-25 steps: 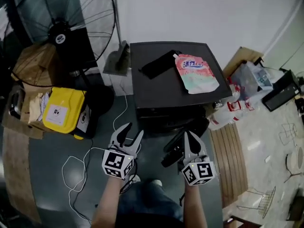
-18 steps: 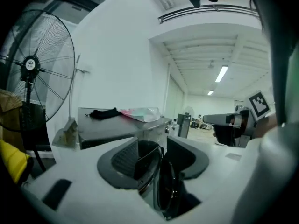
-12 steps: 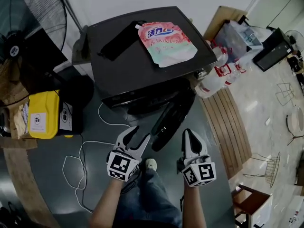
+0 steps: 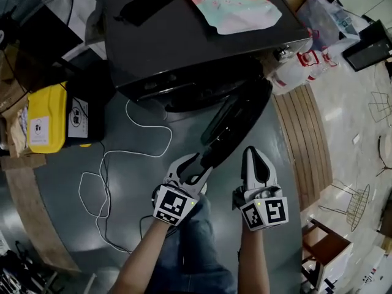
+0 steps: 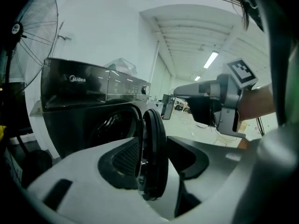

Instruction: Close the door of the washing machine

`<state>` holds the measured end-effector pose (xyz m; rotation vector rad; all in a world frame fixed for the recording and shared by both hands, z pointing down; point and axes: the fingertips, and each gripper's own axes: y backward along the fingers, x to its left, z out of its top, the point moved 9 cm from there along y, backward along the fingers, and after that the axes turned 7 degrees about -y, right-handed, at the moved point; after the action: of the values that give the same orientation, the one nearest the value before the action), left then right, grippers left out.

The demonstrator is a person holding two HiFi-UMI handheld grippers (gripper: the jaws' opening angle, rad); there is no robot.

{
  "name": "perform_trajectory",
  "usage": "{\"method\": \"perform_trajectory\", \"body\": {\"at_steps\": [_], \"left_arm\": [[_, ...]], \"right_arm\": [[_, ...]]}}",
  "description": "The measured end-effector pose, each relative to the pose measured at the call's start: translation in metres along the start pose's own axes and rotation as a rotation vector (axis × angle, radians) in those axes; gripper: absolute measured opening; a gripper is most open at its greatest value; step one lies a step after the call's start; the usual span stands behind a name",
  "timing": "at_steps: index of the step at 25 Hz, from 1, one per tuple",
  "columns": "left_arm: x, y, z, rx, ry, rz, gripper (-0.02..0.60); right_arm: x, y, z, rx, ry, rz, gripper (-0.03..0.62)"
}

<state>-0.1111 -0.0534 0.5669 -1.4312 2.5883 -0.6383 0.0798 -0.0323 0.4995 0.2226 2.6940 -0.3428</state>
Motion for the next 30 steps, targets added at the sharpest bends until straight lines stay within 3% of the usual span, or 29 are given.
{"method": "perform_trajectory", "body": {"at_steps": [12,22,30], "left_arm": [[-0.041,-0.042,-0.080,0.079,0.001,0.007,0.183],[-0.049,-0.079,-0.094,0.147,-0.042,0.016,0.124],[-0.048,-0.082,-0.097,0.153,-0.045,0.013,0.083]], "right_arm": [[-0.011,0.016,-0.053,0.032,-0.010,0.006,0.012],[-0.023,0.020,-0.055,0.048,-0.010,-0.011,0.012],[-0.027,0.011,-0.053,0.061,-0.009,-0.003,0.012]]}}
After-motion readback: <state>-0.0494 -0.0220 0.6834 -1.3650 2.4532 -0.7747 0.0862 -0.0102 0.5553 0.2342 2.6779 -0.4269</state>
